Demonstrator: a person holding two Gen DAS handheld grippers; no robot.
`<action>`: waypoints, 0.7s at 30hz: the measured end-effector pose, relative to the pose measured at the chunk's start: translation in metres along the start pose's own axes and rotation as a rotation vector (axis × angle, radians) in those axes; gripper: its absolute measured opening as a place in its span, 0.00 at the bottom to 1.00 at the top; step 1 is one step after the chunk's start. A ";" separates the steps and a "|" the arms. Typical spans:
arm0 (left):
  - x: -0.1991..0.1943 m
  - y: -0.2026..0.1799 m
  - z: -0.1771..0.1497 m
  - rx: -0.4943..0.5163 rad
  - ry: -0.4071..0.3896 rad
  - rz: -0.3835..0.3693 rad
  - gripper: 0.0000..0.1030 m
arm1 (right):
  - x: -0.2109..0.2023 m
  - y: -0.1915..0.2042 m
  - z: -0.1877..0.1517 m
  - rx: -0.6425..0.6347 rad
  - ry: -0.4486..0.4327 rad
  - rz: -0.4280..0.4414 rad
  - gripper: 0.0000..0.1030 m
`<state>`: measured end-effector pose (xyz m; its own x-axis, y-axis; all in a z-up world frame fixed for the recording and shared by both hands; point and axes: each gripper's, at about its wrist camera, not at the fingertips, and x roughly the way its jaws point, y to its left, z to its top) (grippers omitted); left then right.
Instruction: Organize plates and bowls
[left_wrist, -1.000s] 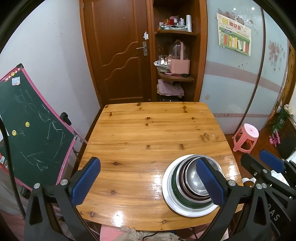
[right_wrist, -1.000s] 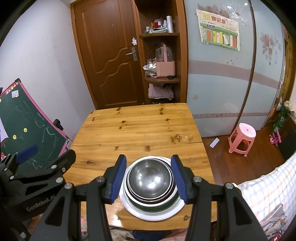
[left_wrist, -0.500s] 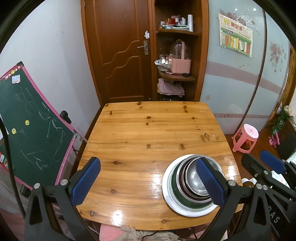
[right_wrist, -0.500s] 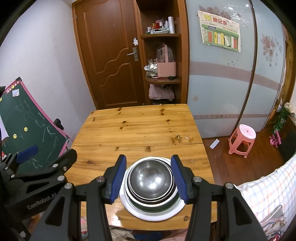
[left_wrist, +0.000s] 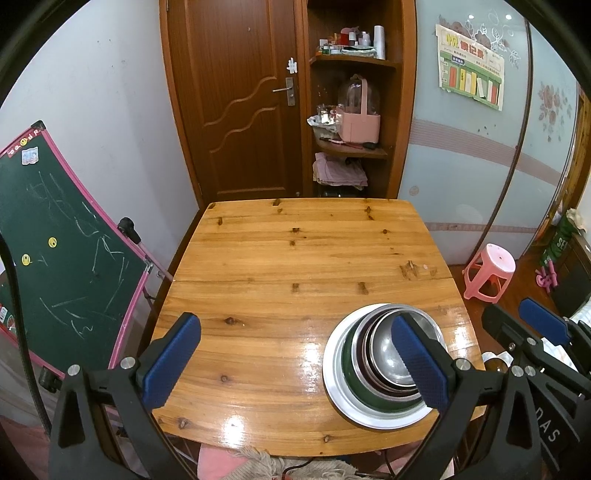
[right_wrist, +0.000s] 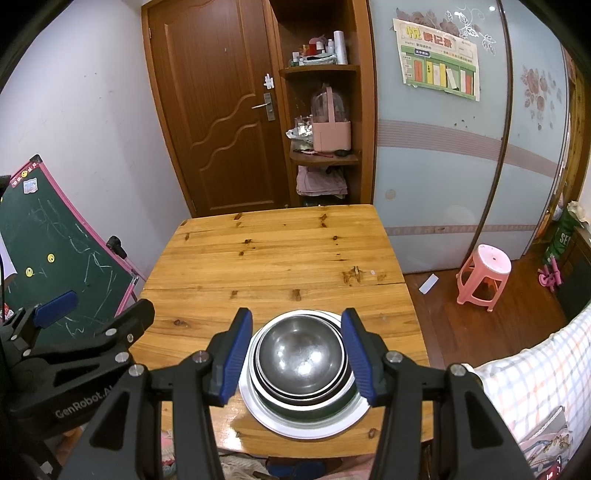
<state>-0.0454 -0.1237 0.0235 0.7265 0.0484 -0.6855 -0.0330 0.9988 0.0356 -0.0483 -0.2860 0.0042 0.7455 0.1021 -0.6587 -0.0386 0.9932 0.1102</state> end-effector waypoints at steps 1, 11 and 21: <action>0.000 0.000 -0.001 0.001 0.001 0.001 0.99 | 0.000 0.000 0.000 0.000 0.000 0.001 0.49; 0.000 0.000 0.000 0.001 0.001 0.001 0.99 | 0.001 -0.001 0.000 0.004 0.002 0.001 0.49; 0.001 0.002 -0.005 0.000 0.009 0.003 0.99 | 0.006 0.000 -0.005 0.012 0.010 0.004 0.49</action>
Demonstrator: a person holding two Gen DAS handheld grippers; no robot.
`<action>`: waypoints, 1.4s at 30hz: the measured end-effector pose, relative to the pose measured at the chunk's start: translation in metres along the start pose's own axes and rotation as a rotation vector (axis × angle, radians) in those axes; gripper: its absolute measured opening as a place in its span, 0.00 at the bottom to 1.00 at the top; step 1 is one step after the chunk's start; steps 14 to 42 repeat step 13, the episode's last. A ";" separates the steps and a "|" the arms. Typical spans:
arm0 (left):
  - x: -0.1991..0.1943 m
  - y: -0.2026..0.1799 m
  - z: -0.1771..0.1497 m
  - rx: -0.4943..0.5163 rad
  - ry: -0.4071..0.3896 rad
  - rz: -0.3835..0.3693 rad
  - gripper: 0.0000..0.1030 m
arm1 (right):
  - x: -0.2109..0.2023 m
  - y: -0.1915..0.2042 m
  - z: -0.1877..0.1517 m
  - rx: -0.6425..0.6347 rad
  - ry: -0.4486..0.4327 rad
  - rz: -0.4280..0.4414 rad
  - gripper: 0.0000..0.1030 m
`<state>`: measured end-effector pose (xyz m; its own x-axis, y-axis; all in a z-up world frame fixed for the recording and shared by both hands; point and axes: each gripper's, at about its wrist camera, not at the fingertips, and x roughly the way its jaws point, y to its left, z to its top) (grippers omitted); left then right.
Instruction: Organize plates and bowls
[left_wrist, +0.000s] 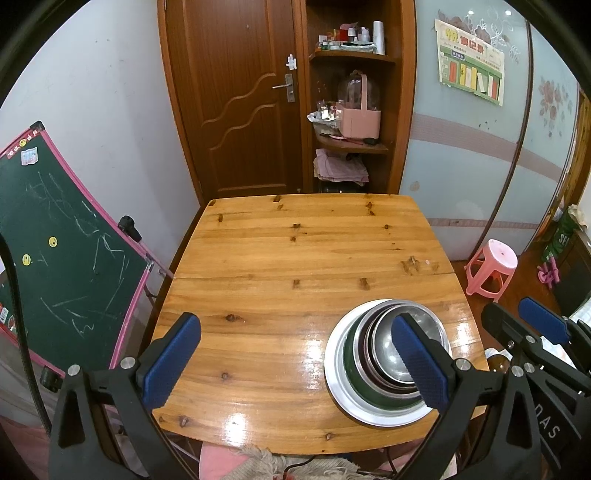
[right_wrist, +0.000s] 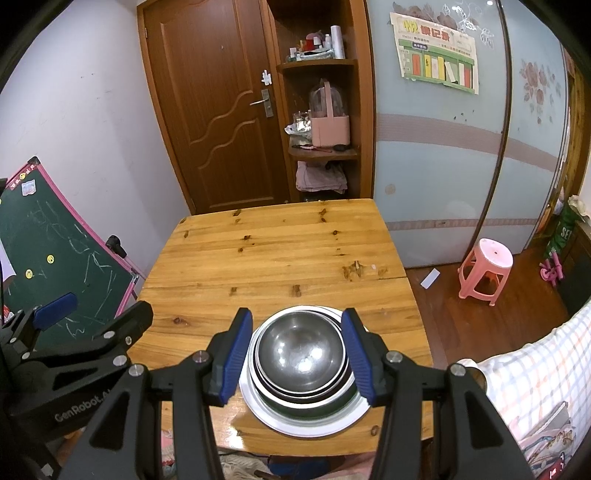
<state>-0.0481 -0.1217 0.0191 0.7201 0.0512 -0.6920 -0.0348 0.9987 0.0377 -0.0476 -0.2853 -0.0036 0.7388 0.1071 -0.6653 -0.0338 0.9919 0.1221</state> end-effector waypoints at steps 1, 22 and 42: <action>0.000 0.000 0.000 -0.001 -0.002 -0.001 0.99 | 0.001 0.000 -0.001 0.000 0.001 0.001 0.49; 0.001 0.001 -0.003 0.002 0.001 -0.003 0.99 | 0.001 0.004 -0.005 0.001 0.003 0.003 0.49; 0.001 0.001 -0.003 0.002 0.001 -0.003 0.99 | 0.001 0.004 -0.005 0.001 0.003 0.003 0.49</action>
